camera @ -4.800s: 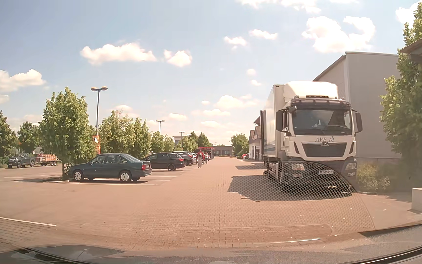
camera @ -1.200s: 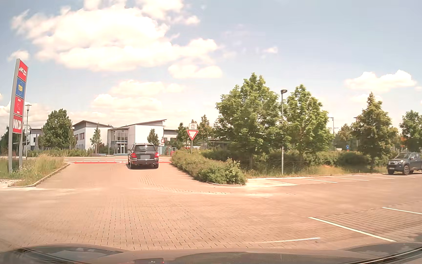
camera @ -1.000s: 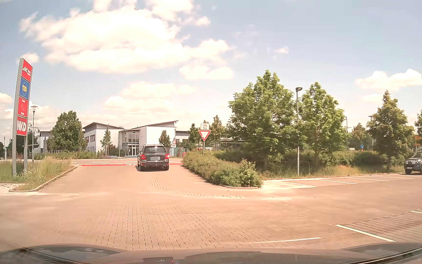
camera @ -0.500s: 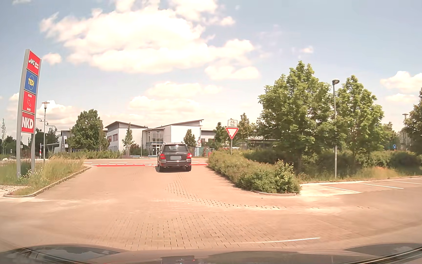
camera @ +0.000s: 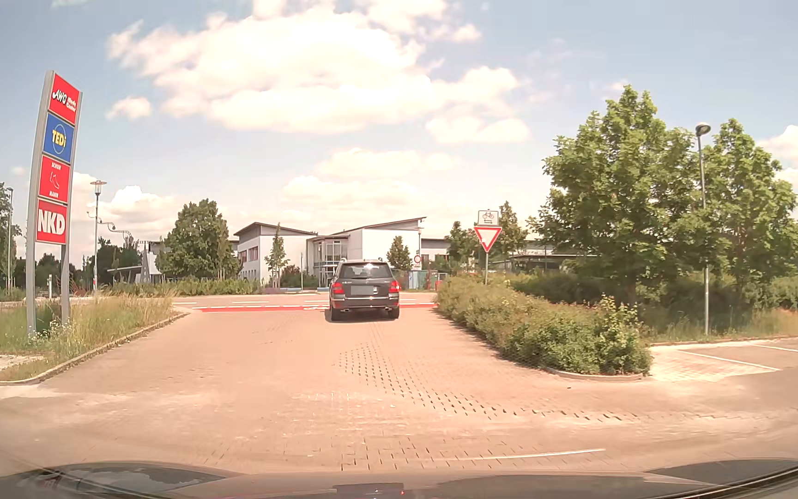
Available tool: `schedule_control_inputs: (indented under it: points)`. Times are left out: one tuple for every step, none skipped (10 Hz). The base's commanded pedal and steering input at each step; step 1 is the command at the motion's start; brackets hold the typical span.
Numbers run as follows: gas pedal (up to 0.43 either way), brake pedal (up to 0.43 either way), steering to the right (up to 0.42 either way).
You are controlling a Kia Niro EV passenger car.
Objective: Follow the waypoints while adhering to traffic rules and regulations
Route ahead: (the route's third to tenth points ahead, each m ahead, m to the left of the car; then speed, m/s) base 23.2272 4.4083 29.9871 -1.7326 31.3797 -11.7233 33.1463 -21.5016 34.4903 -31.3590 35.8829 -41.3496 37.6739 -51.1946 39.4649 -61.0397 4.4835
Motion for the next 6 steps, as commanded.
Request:
schedule_control_inputs:
  points:
    - [0.0,0.012,-0.134]
    - [0.0,0.012,-0.124]
    - [0.0,0.012,-0.116]
    - [0.0,0.012,-0.109]
    - [0.0,0.012,-0.099]
    - [0.0,0.012,-0.079]
